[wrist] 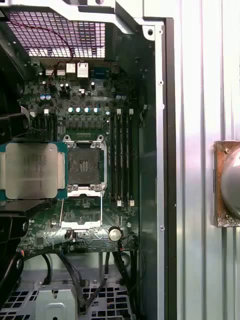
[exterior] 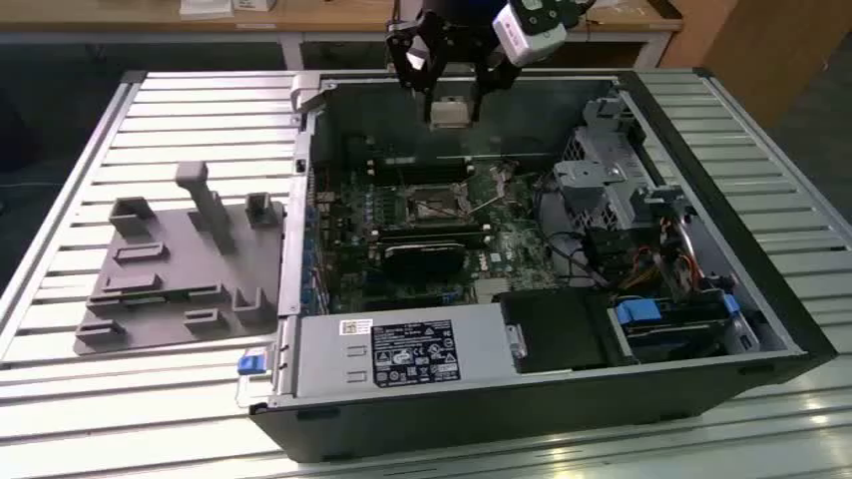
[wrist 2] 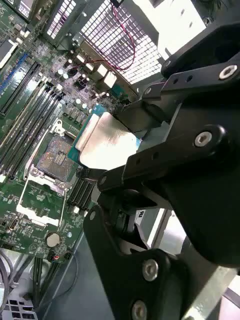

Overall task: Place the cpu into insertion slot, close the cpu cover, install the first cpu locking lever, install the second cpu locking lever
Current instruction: 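Place the cpu into insertion slot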

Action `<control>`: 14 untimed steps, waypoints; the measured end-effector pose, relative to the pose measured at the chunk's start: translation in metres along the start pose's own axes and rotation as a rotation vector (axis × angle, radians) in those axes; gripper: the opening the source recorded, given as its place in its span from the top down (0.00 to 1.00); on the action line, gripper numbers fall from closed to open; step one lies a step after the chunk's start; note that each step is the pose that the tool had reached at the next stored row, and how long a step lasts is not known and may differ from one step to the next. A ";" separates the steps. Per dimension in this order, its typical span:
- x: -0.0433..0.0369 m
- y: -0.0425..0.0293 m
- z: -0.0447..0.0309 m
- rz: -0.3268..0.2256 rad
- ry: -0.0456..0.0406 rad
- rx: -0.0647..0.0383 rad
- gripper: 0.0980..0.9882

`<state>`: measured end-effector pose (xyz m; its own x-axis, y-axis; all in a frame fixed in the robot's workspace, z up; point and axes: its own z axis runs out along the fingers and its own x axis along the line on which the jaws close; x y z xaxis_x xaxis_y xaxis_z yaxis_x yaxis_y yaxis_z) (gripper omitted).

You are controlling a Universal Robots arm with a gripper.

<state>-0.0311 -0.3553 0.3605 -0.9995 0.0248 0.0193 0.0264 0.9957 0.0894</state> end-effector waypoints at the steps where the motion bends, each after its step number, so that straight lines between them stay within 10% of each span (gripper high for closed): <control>1: 0.0000 0.0000 0.0000 0.000 0.0000 0.000 0.50; 14: 0.0000 -0.0001 0.0016 0.000 0.0000 0.000 0.50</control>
<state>-0.0311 -0.3553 0.3590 -0.9995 0.0248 0.0193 0.0264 0.9957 0.0893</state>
